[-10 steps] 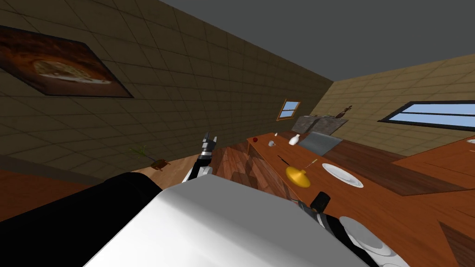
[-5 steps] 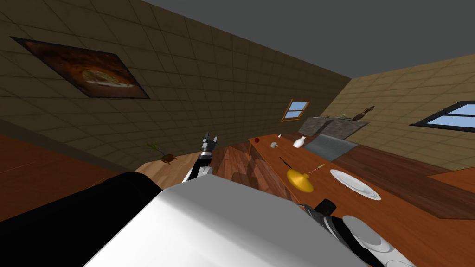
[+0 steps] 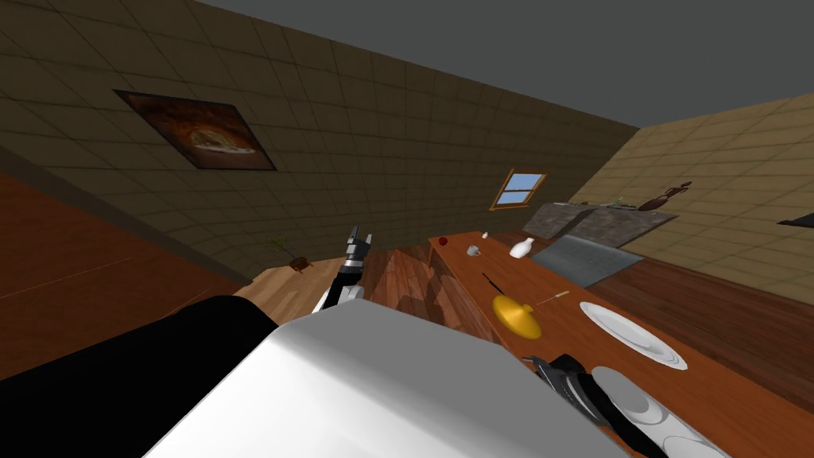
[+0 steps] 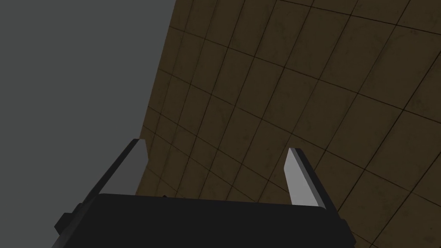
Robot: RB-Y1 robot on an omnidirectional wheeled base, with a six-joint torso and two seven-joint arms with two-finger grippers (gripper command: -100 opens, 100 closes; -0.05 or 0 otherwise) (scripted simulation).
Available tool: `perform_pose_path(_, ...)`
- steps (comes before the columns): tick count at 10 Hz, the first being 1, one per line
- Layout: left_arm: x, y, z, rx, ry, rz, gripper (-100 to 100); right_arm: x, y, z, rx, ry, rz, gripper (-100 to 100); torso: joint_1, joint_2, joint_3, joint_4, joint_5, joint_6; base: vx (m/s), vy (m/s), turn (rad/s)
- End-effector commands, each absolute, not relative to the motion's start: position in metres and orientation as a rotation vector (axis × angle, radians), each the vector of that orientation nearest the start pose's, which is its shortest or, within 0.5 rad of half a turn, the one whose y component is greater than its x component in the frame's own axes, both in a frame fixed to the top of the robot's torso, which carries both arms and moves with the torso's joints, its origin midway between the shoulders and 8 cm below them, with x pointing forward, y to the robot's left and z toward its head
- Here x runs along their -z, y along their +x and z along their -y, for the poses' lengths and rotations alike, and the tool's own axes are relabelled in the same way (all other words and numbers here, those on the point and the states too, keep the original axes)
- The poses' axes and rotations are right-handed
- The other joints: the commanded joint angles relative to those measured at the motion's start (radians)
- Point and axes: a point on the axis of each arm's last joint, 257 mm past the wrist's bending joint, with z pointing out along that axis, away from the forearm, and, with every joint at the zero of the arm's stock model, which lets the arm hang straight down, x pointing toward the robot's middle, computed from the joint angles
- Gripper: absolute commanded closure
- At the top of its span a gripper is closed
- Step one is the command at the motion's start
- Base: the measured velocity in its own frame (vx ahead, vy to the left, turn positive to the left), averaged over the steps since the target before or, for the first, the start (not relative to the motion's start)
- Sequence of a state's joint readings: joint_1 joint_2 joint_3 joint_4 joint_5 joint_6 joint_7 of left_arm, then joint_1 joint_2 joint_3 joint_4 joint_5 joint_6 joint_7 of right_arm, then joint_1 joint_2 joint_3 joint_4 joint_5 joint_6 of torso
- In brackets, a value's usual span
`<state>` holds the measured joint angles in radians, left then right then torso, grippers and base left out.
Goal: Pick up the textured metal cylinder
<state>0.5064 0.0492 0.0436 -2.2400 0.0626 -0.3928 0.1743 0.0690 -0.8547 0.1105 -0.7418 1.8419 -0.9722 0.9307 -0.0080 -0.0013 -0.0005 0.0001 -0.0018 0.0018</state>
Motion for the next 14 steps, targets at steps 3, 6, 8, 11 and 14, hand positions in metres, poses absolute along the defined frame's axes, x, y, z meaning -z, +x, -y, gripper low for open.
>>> perform_pose_path(3,0.016,0.364,-0.304,1.414,-0.858,-0.656,0,0.515,0.163,0.572,-0.001,-2.386,-1.959,-100,0.001,-0.001,0.000,0.000,0.000,0.000,-0.007,-0.063,0.097)
perform_pose_path(6,0.016,0.364,-0.304,1.414,-0.858,-0.656,0,0.508,0.163,0.600,0.039,-2.513,-1.935,-100,-0.001,-0.001,-0.001,0.000,0.000,0.000,-0.006,-0.089,0.147)
perform_pose_path(8,0.016,0.364,-0.304,1.414,-0.858,-0.656,0,0.505,0.163,0.610,0.053,-2.561,-1.924,-100,-0.001,0.000,0.000,0.000,0.000,0.001,-0.017,-0.088,0.078)
perform_pose_path(11,0.016,0.364,-0.304,1.414,-0.858,-0.656,0,0.507,0.157,0.608,0.062,-2.569,-1.933,-100,0.005,-0.001,-0.001,0.000,0.001,0.001,0.012,-0.025,-0.019)
perform_pose_path(14,0.016,0.364,-0.304,1.414,-0.858,-0.656,0,0.510,0.142,0.606,0.077,-2.603,-1.938,-100,0.002,-0.006,-0.003,-0.001,0.000,0.001,0.071,-0.049,-0.055)
